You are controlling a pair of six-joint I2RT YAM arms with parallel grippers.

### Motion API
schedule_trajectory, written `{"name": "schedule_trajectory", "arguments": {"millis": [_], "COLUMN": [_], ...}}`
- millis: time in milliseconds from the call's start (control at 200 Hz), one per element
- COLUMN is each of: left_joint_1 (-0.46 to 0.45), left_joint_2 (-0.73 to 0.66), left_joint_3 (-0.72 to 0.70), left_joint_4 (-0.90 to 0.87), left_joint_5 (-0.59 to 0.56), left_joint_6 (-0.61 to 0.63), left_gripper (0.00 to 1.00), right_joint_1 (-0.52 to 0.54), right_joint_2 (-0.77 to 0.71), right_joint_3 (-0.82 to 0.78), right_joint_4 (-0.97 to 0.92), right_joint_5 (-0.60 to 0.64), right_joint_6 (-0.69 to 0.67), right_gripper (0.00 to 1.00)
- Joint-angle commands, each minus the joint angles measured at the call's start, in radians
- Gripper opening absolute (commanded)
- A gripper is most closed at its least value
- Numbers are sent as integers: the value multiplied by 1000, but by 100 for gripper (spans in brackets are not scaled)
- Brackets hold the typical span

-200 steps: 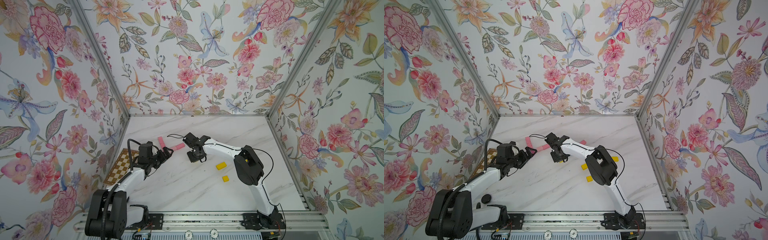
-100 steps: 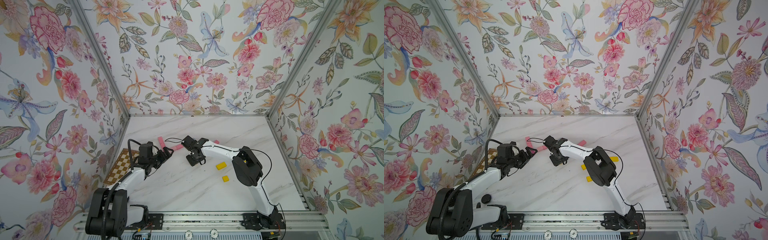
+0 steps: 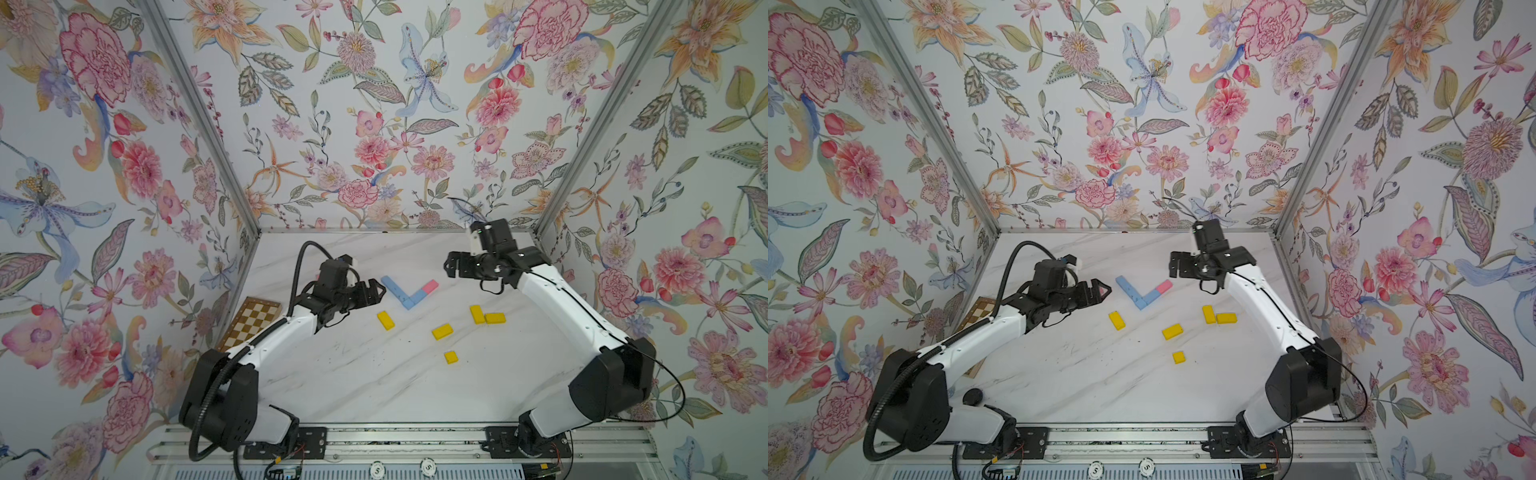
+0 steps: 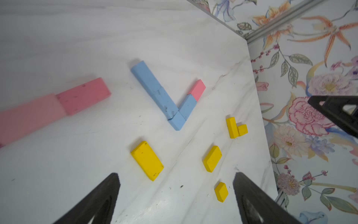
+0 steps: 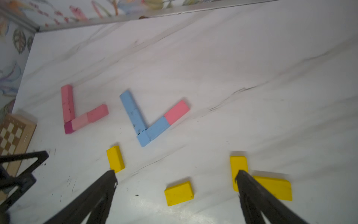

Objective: Assemble the letter v with building blocks
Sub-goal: Place the building block at the center of the board, then pick up the building block from the center of the board.

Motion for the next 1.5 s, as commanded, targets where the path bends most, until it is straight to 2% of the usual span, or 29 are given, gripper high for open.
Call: {"name": "schedule_trajectory", "arguments": {"millis": [0,150,280,355,465,671,731,831,926,1001,1086,1166,1221,1256,1286,1366,1416,1491], "left_joint_1": [-144,-293,-377,-408,-418,-436,-435,-438,-438,-436,-425,-414,-415,-415,-414,-411,-410,-411], "left_joint_2": [190,425,590,670,766,841,865,874,821,729,576,431,357,324,303,274,275,289], "left_joint_3": [207,467,667,745,850,887,905,925,882,804,629,409,292,239,213,191,193,180], "left_joint_4": [-250,-380,-516,-553,-614,-630,-640,-643,-607,-562,-430,-207,-122,-95,-115,-228,-283,-295], "left_joint_5": [-126,-169,-182,-233,-243,-272,-275,-279,-241,-231,-228,-204,-251,-291,-344,-478,-505,-484], "left_joint_6": [261,438,556,576,559,565,556,512,419,303,79,-163,-309,-381,-446,-576,-647,-746], "left_gripper": [92,90,88,86,78,74,66,41,22,15,13,13,8,10,13,5,7,6], "right_joint_1": [-148,-302,-357,-364,-364,-364,-363,-359,-355,-351,-327,-274,-226,-193,-166,-107,-81,-49], "right_joint_2": [-55,-126,-154,-162,-162,-165,-164,-162,-161,-158,-146,-110,-83,-67,-54,-20,0,19], "right_joint_3": [-114,-216,-276,-302,-326,-344,-348,-355,-353,-344,-320,-279,-252,-234,-221,-192,-175,-160], "right_joint_4": [9,68,103,127,153,171,181,196,195,191,173,146,135,131,130,129,129,129], "right_joint_5": [-140,-243,-285,-303,-318,-327,-336,-341,-327,-319,-294,-247,-212,-190,-171,-142,-134,-122], "right_joint_6": [102,136,159,167,182,187,195,204,204,199,179,151,132,122,116,107,101,96], "right_gripper": [99,99,99,99,99,99,99,99,99,99,99,99,99,99,99,99,99,99]}}
